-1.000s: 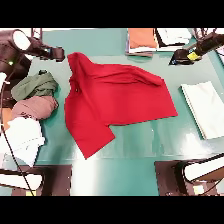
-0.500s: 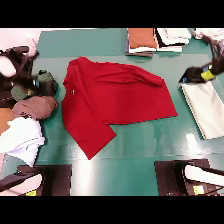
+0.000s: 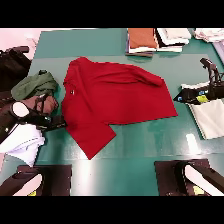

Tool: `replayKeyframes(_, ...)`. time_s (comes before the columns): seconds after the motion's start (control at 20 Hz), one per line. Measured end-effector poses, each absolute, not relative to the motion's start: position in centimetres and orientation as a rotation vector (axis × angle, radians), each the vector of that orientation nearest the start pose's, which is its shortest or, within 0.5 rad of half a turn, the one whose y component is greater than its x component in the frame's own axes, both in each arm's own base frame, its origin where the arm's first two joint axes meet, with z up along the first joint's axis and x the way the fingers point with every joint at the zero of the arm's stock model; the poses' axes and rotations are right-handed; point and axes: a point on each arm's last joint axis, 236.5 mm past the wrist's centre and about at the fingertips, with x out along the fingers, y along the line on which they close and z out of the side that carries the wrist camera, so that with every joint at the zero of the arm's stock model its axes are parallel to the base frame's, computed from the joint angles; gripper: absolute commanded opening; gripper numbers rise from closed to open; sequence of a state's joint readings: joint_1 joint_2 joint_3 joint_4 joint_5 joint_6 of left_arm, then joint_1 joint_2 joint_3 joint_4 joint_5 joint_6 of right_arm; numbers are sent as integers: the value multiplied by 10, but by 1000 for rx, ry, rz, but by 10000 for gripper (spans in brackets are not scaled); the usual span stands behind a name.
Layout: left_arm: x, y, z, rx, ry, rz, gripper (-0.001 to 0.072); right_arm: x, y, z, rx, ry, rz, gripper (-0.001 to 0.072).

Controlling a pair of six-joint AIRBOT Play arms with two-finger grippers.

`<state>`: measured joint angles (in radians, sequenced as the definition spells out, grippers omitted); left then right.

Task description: Fold the shirts.

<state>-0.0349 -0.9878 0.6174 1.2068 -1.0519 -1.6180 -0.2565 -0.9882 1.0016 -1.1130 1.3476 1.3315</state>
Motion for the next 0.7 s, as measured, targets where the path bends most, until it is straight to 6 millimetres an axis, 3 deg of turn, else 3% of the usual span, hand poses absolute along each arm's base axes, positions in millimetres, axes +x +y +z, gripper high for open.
replayKeyframes(0.15,250,-93,-73,-460,1408,-138,532,308,27,69,337,1177,243,437)
replayKeyframes(0.35,260,-104,-74,-535,1347,-153,530,309,28,73,338,1156,245,437)
replayKeyframes(0.4,262,-107,-74,-537,1337,-161,489,309,28,73,338,1154,246,437)
replayKeyframes(0.45,263,-111,-74,-536,1331,-170,334,309,28,74,337,1152,244,436)
replayKeyframes(0.55,261,-118,-74,-523,1329,-192,256,310,28,74,337,1146,243,436)
replayKeyframes(0.6,261,-122,-74,-522,1326,-202,28,310,28,75,337,1144,242,437)
replayKeyframes(0.7,265,-125,-70,-510,1313,-214,26,310,26,74,338,1143,239,437)
